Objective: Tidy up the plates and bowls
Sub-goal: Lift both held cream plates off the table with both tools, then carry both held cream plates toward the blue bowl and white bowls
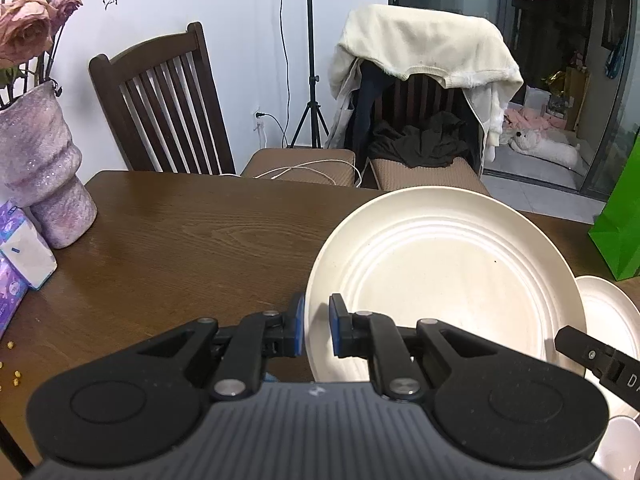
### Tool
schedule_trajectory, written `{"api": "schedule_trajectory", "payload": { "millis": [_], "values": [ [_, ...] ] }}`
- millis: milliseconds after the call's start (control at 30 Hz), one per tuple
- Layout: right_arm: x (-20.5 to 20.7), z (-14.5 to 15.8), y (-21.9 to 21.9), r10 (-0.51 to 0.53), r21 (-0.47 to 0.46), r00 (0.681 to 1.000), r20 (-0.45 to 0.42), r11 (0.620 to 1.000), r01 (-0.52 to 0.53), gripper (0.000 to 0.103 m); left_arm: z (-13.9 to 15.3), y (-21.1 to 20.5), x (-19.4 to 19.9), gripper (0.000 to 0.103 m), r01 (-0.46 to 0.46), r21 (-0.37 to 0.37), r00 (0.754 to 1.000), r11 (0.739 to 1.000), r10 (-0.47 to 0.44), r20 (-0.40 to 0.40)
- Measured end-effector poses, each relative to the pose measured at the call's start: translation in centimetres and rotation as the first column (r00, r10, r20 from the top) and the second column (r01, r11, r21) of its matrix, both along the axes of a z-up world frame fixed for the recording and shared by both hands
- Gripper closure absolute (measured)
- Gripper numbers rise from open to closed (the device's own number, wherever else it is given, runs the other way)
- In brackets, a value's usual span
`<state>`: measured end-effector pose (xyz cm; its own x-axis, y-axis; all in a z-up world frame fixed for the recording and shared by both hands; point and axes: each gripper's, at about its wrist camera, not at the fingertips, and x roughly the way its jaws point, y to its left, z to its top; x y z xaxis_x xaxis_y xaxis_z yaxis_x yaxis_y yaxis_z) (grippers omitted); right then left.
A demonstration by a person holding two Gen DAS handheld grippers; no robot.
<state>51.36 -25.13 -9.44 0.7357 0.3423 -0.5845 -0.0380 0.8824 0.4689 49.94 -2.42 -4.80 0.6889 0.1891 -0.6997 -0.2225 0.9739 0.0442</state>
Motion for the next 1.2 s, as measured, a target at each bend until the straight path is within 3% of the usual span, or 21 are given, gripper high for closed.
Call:
{"api": "schedule_trajectory", "payload": {
  "millis": [1200],
  "values": [
    [-6.2, 1.9, 0.0, 0.006, 0.023, 0.999, 0.032, 1.000, -0.006, 0.095, 2.3, 0.5, -7.9, 0.090, 0.005, -0.007, 1.000, 1.000, -0.005, 0.026]
  ]
}}
